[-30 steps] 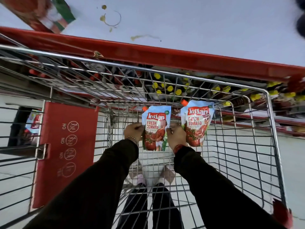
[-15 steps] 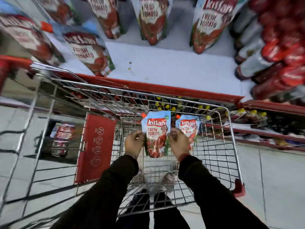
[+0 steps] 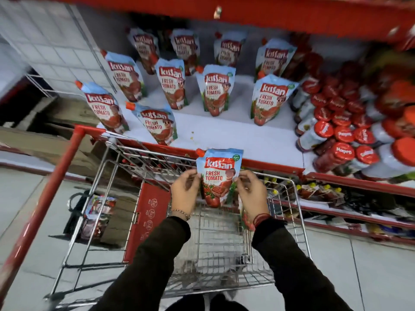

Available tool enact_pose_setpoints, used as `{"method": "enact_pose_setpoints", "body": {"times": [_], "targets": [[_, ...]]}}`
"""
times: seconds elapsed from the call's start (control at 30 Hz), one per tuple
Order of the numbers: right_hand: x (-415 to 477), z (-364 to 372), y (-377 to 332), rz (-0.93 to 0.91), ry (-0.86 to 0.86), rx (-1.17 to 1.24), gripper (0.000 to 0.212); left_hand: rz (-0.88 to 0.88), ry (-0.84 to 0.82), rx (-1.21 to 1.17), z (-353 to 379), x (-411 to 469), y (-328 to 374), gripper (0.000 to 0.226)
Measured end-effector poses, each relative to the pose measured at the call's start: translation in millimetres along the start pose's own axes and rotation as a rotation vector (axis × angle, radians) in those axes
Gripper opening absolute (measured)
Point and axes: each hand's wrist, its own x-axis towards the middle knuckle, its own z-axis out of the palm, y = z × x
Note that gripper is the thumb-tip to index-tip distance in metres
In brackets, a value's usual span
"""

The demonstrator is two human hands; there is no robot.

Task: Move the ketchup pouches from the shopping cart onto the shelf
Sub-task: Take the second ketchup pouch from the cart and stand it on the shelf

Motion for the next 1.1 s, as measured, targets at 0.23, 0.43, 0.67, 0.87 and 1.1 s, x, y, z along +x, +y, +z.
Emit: {"method": "enact_pose_setpoints", "body": {"times": [0.23,0.43,0.67,0.87,1.1], "targets": [[49.4,-13.1,-49.7,-0.094,0.089,0.042,0.011,0.207,0.054,0.051,2.7,46.0,57.5,0.018],[92.2,-7.5,-72.8,-0.090,0.092,0.055,0.007,0.225,0.075,0.035,10.4,90.9,79.9,0.015],[112.7,10.0,-63.4,-0.033,0.088,0.004,0.008,0.189,0.108,0.043,16.7,114.0,71.1,0.017],[107.0,13.6,-54.6,-0.020,0.058,0.033,0.008,0.161,0.101,0.012,16.5,113.7,62.0,0.018],[100.9,9.4,-57.6,-0.032,0.073,0.031,0.015,0.172,0.104,-0.034,15.3,104.5,58.8,0.025]]}}
